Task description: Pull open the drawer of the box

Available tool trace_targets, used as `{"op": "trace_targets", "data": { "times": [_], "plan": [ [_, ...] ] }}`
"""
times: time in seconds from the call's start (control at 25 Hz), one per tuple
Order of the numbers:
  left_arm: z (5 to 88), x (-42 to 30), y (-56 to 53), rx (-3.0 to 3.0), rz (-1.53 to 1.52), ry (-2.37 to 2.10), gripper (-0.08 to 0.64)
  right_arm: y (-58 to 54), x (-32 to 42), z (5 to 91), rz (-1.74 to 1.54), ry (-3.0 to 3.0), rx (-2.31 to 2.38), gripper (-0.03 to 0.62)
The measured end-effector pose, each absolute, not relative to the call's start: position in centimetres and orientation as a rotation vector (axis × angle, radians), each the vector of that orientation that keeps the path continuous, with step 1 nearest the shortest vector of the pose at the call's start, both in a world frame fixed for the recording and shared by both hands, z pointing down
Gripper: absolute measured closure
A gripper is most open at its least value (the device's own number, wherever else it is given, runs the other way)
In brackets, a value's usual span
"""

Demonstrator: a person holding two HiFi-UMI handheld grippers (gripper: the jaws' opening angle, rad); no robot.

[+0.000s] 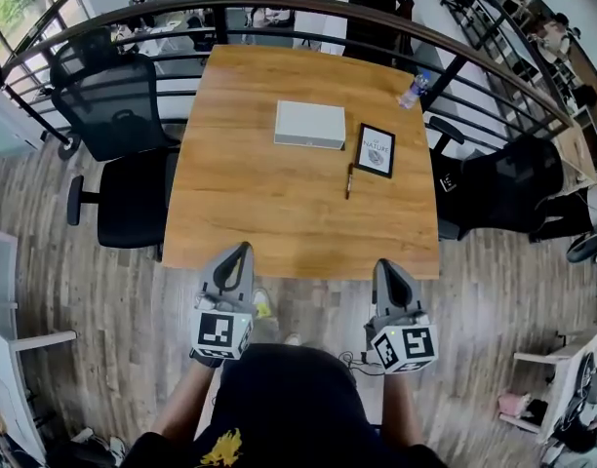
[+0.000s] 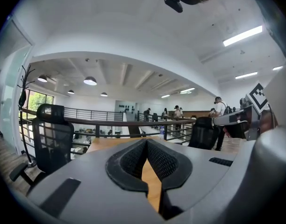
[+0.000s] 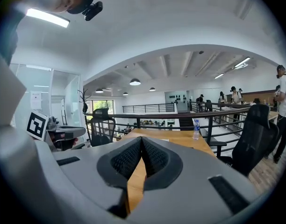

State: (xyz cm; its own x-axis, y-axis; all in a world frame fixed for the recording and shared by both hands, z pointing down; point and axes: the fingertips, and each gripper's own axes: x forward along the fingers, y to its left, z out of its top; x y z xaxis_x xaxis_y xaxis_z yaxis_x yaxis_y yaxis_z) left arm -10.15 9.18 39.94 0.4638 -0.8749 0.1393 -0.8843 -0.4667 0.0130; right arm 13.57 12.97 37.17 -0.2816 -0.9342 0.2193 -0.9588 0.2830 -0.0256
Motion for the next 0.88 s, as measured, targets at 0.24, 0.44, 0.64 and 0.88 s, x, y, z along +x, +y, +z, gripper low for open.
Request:
{"op": "trace_targets", "data": {
  "times": [0.24, 0.44, 0.64, 0.88],
  "plan": [
    [39.4, -13.0, 4.5, 2.641, 0.125, -1.547, 0.541, 9.5, 10.8, 36.5, 0.218, -2.329, 1.805, 0.595],
    [39.8, -14.6, 2.1, 2.667, 0.112, -1.494, 0.541, 8.1, 8.9, 36.4, 0.211, -2.288, 1.839, 0.595],
    [39.7, -15.2, 0.8, 2.683, 0.104, -1.459, 0.541, 7.0, 7.9, 37.1, 0.253, -2.272, 1.856, 0.595],
    [40.3, -14.6, -0.6, 2.694, 0.129, -1.428, 0.541, 6.1, 8.3, 38.2, 0.290, -2.255, 1.871, 0.595]
  ]
}}
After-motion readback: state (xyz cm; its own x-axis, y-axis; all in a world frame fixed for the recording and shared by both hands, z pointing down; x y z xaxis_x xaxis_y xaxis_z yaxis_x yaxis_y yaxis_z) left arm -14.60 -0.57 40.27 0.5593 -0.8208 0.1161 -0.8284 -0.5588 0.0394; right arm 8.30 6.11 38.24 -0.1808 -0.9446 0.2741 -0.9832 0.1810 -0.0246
